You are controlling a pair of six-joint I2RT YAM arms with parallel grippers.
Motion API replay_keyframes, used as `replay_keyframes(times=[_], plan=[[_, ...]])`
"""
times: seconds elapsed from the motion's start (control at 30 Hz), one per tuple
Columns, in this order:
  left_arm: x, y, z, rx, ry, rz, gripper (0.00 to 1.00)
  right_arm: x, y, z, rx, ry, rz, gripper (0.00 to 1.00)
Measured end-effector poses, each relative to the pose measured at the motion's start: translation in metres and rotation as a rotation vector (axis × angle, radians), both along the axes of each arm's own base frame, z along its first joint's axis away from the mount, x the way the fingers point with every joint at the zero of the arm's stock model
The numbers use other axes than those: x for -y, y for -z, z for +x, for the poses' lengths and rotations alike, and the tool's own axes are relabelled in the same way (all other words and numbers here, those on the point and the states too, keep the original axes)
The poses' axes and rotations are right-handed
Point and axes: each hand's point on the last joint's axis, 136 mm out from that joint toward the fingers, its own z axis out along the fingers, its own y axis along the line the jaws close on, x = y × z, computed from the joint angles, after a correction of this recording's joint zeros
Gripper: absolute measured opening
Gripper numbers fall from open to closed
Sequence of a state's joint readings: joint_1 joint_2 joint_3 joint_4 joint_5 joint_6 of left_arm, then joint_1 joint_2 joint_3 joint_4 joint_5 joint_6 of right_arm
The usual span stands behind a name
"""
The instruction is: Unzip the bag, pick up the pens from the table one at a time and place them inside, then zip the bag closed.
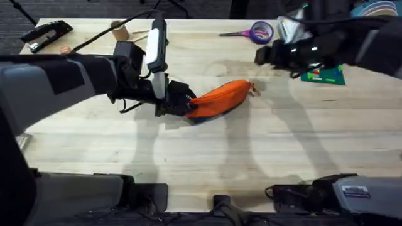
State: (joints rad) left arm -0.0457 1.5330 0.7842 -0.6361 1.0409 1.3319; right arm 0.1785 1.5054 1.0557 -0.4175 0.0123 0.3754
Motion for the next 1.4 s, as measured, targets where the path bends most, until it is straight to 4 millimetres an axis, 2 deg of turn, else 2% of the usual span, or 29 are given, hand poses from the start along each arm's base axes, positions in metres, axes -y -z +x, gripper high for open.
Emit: replay_keyframes(times=[0.1,0.13,0.4,0.6,0.97,1.0,1.17,1.2,1.23,1.4], plan=[[-0.001,0.000,0.001,0.001,-0.003,0.002,0.043,0.020,-0.016,0.001,0.048,0.044,-0.048,0.951],[-0.001,0.000,0.001,0.001,-0.003,0.002,0.043,0.022,-0.022,0.000,0.062,0.048,-0.057,0.985],[-0.001,0.000,0.001,0.001,-0.003,0.002,0.043,0.027,-0.053,-0.012,0.128,0.050,-0.074,0.998],[-0.001,0.000,0.001,0.001,-0.003,0.002,0.043,0.022,-0.074,-0.027,0.165,-0.009,-0.060,0.997],[-0.001,0.000,0.001,0.001,-0.003,0.002,0.044,0.022,-0.093,-0.057,0.176,-0.069,-0.077,0.997],[-0.001,0.000,0.001,0.003,-0.001,0.001,0.122,0.022,-0.094,-0.058,0.178,-0.074,-0.080,0.997],[0.000,-0.001,0.000,-0.002,0.001,-0.010,0.912,0.022,-0.096,-0.061,0.182,-0.089,-0.089,0.997],[0.000,-0.001,0.000,-0.003,0.000,-0.010,0.970,0.022,-0.095,-0.061,0.179,-0.090,-0.090,0.997],[0.000,-0.002,0.000,-0.003,0.000,-0.011,0.986,0.022,-0.095,-0.061,0.178,-0.091,-0.091,0.997],[0.000,-0.002,0.000,-0.003,0.000,-0.011,0.992,0.023,-0.091,-0.065,0.159,-0.112,-0.109,0.998]])
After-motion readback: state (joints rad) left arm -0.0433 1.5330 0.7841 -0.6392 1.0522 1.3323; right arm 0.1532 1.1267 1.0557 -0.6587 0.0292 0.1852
